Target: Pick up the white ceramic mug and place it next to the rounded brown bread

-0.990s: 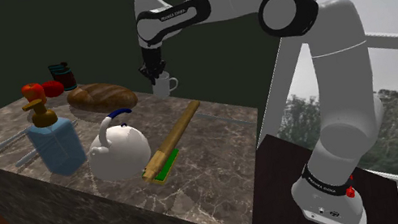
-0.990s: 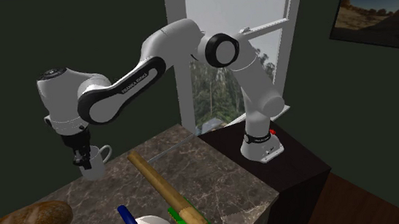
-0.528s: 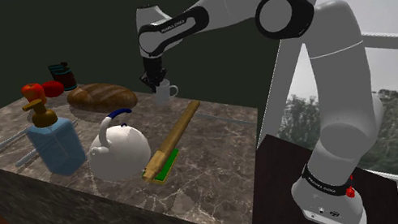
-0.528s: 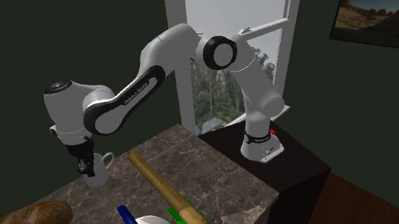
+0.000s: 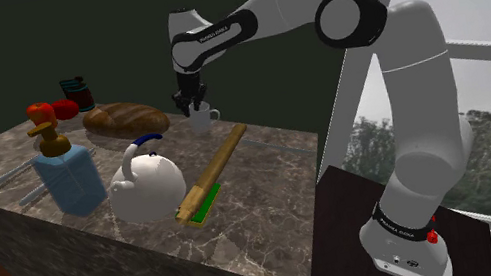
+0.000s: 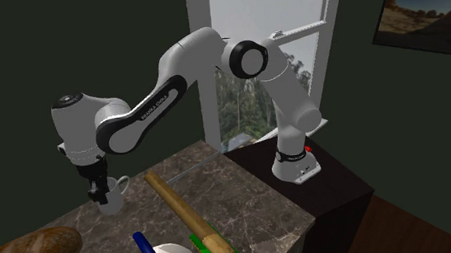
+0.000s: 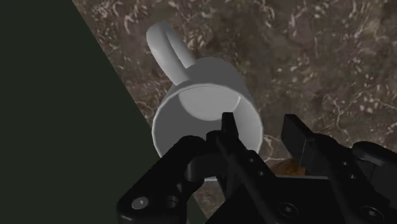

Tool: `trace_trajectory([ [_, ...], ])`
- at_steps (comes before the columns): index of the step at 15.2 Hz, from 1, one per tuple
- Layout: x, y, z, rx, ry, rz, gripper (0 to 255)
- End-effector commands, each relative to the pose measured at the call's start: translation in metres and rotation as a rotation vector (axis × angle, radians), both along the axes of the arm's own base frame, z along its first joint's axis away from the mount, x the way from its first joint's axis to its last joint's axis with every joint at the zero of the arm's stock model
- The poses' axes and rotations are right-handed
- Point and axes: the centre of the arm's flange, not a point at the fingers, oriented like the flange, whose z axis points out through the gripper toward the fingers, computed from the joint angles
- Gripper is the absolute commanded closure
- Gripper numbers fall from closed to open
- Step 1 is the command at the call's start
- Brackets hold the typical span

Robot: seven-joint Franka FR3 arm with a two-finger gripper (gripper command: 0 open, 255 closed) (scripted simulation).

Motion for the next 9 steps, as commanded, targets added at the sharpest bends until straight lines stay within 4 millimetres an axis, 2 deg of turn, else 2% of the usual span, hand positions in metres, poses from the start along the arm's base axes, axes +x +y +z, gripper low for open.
trace_trajectory([
  [1,0.000,0.000,0.000,0.000,0.000,0.000,0],
  [5,0.000,0.000,0.000,0.000,0.000,0.000,0],
  [9,-0.005,0.002,0.050,0.000,0.000,0.000,0],
])
